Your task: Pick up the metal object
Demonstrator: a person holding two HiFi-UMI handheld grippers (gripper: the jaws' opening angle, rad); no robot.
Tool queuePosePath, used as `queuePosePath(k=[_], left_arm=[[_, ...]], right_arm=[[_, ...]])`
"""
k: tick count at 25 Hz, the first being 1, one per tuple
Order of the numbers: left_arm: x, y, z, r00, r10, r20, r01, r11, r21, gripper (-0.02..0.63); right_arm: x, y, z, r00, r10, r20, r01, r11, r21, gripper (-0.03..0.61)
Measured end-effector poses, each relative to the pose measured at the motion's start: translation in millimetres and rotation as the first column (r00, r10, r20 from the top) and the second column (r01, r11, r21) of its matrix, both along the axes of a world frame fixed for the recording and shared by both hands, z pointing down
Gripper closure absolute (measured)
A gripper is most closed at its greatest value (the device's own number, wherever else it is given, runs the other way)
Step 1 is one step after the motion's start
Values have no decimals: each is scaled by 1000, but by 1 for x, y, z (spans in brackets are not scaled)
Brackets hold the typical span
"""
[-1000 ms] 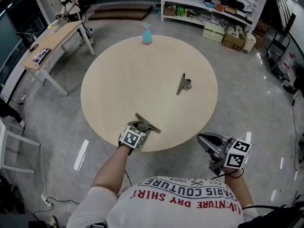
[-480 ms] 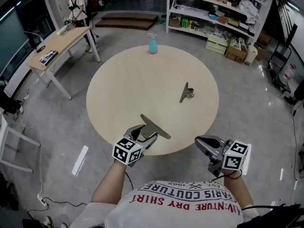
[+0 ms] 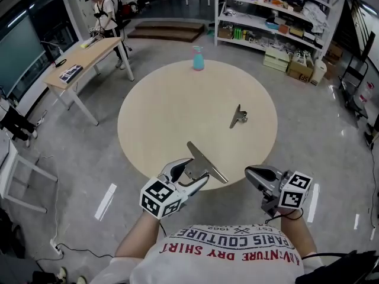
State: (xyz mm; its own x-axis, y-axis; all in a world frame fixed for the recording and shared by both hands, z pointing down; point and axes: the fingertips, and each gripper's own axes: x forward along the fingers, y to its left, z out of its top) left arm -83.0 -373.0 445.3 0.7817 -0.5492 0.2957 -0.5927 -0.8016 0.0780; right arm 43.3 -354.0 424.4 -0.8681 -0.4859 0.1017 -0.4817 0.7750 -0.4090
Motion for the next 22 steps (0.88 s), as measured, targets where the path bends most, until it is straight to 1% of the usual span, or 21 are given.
queuePosePath(k=[5,10,13,22], left_arm=[[0,3,2,1000,-11,0,11,1000,0,330],[-1,-2,-1,1000,-10,-2,10,1000,-4,330],[-1,4,0,1000,-11,-9,11,1000,-10,331],[2,11,-1,1000,6,-6,-6,1000,-9,331]], right_arm=[[0,5,5,1000,-12,-21,12,1000,-1,577],[-3,3,7,1000,-7,-27,7,1000,-12,577],[-2,11,12,1000,-4,-24,3,1000,-17,577],[-2,20,11,999,-1,-37,1,1000,-14,577]])
